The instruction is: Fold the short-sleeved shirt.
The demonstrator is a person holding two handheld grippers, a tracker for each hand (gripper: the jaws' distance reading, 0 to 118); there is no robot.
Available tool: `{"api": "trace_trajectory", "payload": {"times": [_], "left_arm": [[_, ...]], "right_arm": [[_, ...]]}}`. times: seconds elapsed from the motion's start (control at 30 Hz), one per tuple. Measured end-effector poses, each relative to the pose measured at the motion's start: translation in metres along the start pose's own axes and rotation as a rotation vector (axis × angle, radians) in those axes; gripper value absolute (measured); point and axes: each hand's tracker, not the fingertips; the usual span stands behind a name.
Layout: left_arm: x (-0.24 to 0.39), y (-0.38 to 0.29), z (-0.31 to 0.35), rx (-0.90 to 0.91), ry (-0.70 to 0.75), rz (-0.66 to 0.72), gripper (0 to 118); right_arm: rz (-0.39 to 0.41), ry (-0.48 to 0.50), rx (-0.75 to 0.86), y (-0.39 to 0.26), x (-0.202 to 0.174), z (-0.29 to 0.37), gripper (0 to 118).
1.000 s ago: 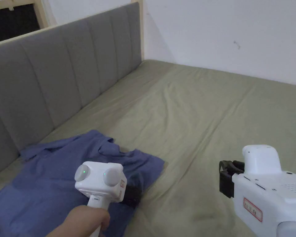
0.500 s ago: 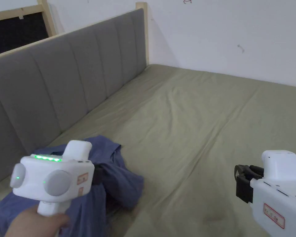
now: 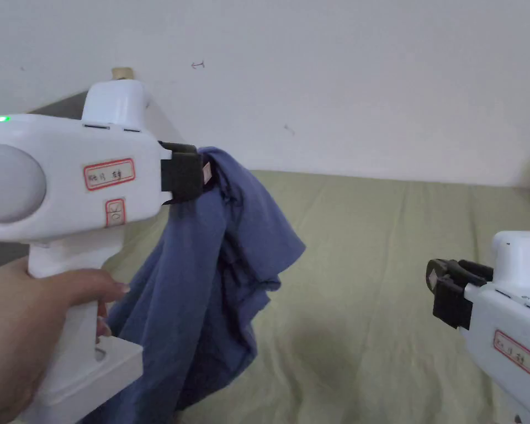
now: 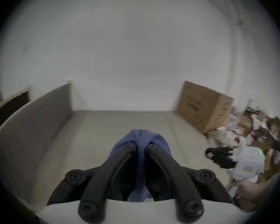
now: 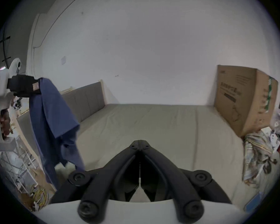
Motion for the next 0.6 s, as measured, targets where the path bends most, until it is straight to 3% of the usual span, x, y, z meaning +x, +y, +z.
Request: {"api": "trace_trajectory", "payload": {"times": [0.1,0.27,0.4,0.53,0.6], "left_arm": [[0.057,0.002,-0.037,-0.008,-0.127,-0.003,8],[0.147,-0.038,-0.122,-0.223,-0.330,0.024,8],[0.189,-0.100,-0.191,-0.480,-0.352,0.037,8],[0.200,-0.170,-0.238,-0.726,-0.314,0.089,8],[0.197,-0.198,-0.250,-0.788,-0.290,0.156,8]], "right_arm": [[-0.015,-0.055,0.029,0.002,0.031,0.027,1],[-0.073,-0.186,0.065,-0.010,0.080,0.059,1],[-0.068,-0.306,-0.027,-0.033,0.112,0.056,1],[-0.169,-0.303,-0.100,-0.061,0.135,0.052,1],[-0.179,-0.315,-0.137,-0.070,0.138,0.048,1]]}}
